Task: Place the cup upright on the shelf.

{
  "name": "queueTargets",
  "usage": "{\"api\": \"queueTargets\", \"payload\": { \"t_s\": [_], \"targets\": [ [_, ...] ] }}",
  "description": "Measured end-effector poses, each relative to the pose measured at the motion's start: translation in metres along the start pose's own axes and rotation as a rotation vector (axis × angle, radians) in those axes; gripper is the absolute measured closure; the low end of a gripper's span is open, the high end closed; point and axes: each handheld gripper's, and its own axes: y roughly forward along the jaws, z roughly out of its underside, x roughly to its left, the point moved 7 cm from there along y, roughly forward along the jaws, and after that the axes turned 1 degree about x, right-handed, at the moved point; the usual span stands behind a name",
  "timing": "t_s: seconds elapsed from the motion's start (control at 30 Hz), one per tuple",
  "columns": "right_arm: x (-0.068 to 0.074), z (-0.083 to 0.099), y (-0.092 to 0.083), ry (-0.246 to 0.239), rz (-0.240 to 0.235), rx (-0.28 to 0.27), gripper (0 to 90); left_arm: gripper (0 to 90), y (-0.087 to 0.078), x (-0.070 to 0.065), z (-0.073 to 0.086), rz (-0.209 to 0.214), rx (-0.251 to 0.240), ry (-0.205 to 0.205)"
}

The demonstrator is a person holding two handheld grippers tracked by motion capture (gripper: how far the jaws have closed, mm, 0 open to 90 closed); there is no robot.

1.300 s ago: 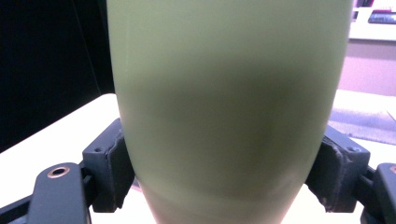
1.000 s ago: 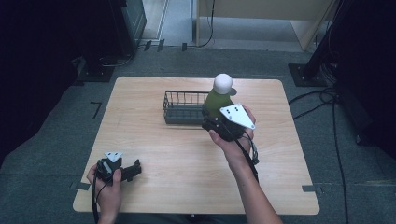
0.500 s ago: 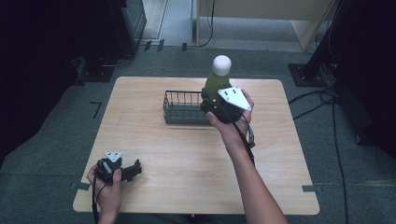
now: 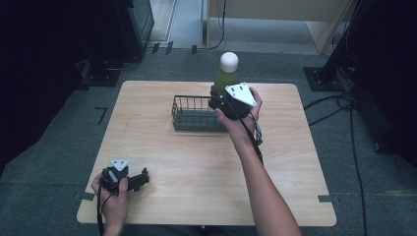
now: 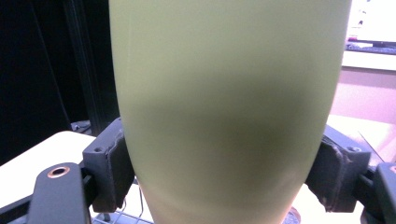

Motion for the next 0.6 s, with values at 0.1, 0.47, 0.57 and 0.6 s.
{"api": "queueTargets", "payload": {
  "t_s": [0.1,0.47,0.57,0.6],
  "targets": [
    [-0.001,0.007,0.009,0.002,0.015,0.008,20.3,0.0,0.0,0.0,0.0,0.001,0.001,0.001],
    [-0.003,0.024,0.026,0.0,0.029,0.064,20.3,0.0,0.0,0.0,0.0,0.001,0.001,0.001],
    [-0.004,0.032,0.031,-0.008,0.034,0.09,20.3,0.0,0.0,0.0,0.0,0.001,0.002,0.001],
    [-0.004,0.032,0.031,-0.008,0.034,0.09,20.3,0.0,0.0,0.0,0.0,0.001,0.002,0.001]
  ]
}}
